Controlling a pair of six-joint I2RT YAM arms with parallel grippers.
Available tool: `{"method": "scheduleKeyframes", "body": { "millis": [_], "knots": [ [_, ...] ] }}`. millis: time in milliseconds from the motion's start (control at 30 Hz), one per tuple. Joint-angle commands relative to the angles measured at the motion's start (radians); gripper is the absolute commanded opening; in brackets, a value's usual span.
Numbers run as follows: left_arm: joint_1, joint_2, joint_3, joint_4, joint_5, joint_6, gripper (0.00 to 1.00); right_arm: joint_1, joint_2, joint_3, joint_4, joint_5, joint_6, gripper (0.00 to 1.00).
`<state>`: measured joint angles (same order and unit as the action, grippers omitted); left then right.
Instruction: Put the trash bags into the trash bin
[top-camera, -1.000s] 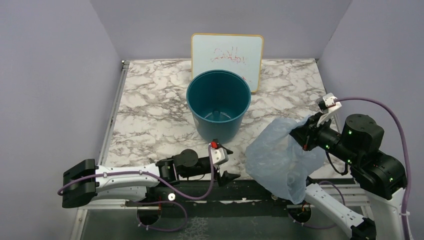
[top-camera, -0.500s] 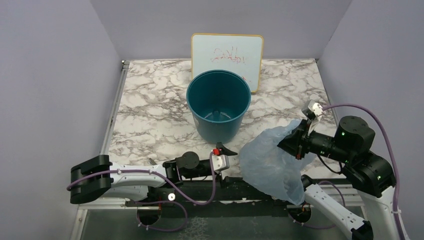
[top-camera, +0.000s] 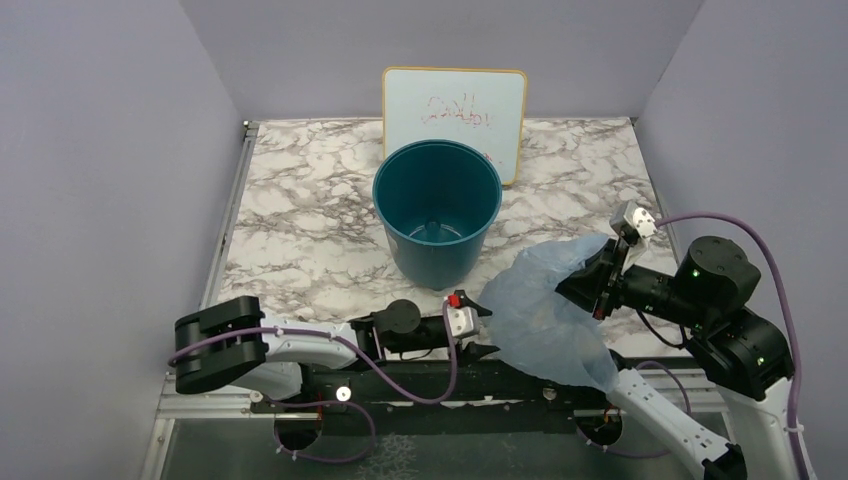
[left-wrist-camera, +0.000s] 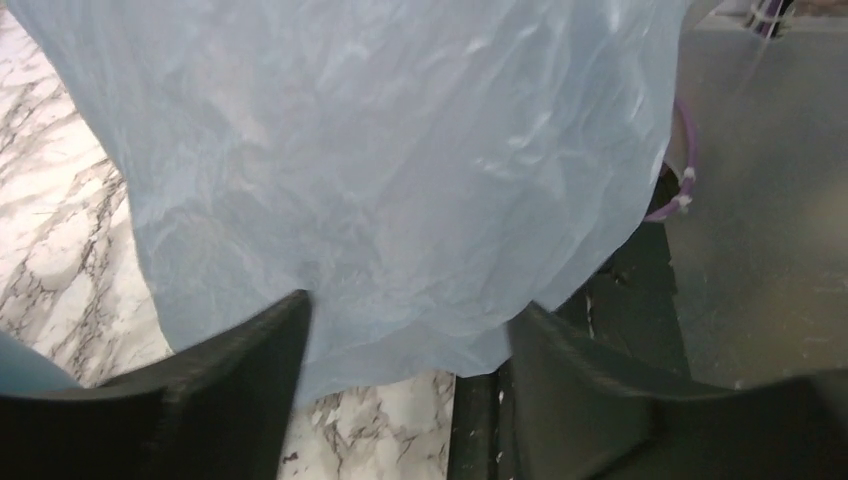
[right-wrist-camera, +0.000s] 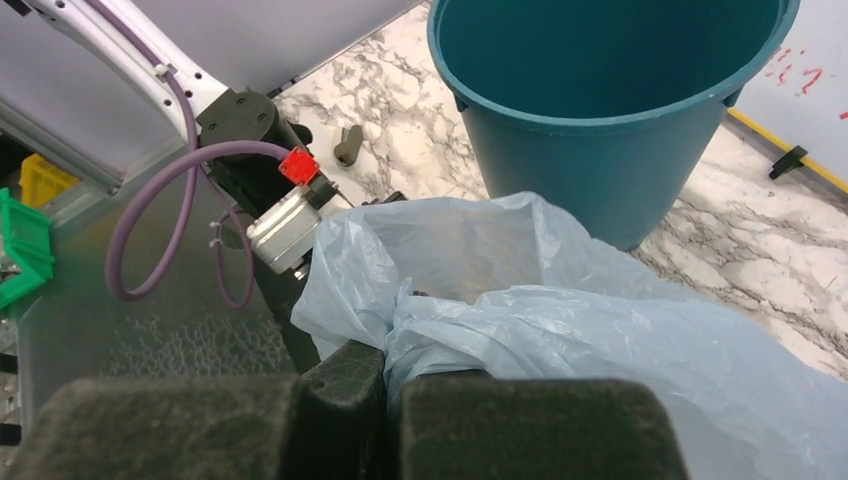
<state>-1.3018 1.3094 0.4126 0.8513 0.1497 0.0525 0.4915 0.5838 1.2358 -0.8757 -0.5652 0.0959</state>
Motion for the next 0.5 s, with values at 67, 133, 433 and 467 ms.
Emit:
{"method": "scheduleKeyframes", "body": {
  "millis": [67, 133, 433, 467],
  "knots": [
    [-0.007, 0.042, 0.047, 0.073, 0.010, -0.007, 0.35, 0.000, 0.003, -0.022, 0.020, 0.076, -0.012, 0.01],
    [-0.007, 0.039, 0.049, 0.072, 0.017, -0.006, 0.15, 0.001, -0.005, -0.029, 0.031, 0.129, -0.008, 0.01],
    [-0.007, -0.157, 0.063, -0.104, 0.000, -0.013, 0.00, 0.001, 0.025, -0.030, -0.001, 0.411, -0.010, 0.01],
    [-0.007, -0.191, 0.078, -0.168, 0.000, -0.001, 0.00, 0.001, 0.025, -0.033, 0.003, 0.412, -0.003, 0.01]
  ]
}}
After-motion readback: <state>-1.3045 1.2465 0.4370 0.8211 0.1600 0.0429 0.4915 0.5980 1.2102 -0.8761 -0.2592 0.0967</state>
